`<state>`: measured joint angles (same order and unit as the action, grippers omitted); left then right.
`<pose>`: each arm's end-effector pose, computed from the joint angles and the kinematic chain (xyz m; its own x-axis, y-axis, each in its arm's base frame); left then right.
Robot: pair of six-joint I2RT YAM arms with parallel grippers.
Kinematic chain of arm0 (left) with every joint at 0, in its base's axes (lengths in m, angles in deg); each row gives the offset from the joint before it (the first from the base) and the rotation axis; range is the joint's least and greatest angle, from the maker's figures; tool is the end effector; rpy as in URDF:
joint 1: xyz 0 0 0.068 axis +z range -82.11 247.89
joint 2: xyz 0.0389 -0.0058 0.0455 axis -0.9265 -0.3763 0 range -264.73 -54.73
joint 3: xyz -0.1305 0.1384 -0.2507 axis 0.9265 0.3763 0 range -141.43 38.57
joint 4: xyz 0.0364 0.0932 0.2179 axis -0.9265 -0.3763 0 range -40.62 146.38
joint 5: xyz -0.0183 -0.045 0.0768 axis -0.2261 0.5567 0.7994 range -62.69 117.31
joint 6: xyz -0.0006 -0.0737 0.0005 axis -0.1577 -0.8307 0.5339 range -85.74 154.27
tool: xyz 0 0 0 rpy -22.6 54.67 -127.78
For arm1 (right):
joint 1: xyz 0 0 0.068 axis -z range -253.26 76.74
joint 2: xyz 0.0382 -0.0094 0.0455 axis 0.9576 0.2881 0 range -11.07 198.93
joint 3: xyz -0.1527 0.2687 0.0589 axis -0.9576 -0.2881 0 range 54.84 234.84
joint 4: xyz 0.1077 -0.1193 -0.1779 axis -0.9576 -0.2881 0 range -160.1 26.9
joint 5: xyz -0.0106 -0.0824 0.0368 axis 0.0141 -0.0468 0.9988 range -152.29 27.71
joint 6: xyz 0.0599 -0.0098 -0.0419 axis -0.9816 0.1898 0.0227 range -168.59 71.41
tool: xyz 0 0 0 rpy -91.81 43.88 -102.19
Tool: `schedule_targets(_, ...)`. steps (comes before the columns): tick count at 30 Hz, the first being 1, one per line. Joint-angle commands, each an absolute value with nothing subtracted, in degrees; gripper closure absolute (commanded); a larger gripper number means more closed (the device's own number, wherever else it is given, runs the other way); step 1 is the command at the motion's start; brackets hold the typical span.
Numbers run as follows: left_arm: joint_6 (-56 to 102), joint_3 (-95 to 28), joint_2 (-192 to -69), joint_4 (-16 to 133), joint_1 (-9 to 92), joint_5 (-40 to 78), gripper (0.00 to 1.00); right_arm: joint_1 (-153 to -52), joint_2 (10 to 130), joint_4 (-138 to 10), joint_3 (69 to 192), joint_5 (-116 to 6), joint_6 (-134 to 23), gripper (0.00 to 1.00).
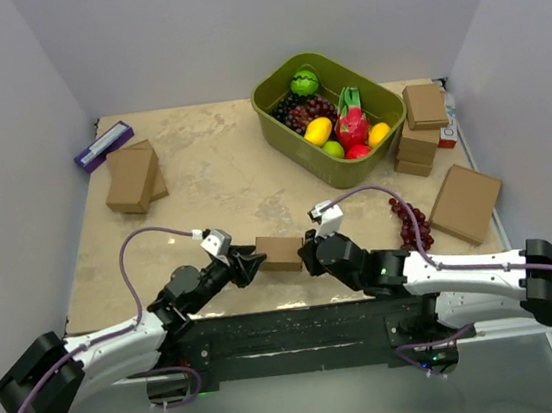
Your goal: Fold the paper box
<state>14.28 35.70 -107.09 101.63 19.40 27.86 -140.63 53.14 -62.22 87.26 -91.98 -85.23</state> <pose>0.1046 -0.1175 0.2171 -0.2996 -0.1770 -0.9375 0.6810 0.6485 -0.3401 0.1113 0.1874 0.2586 -0.5394 0.0533 -0.8404 -0.3944 0.8658 0.3081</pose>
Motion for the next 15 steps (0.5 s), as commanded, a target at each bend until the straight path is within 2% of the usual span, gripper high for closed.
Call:
schedule_targets(1,8.5,44.0,-103.2,100.8,16.1,22.2,0.56,-144.0,51.3,-66.4,83.7,-86.5,-92.1,0.87)
schedule_targets(15,1.4,43.1,-100.2,92.9,15.5,24.5,0.46,-145.1,51.2,-67.4,82.0,-83.4,-97.7,0.78)
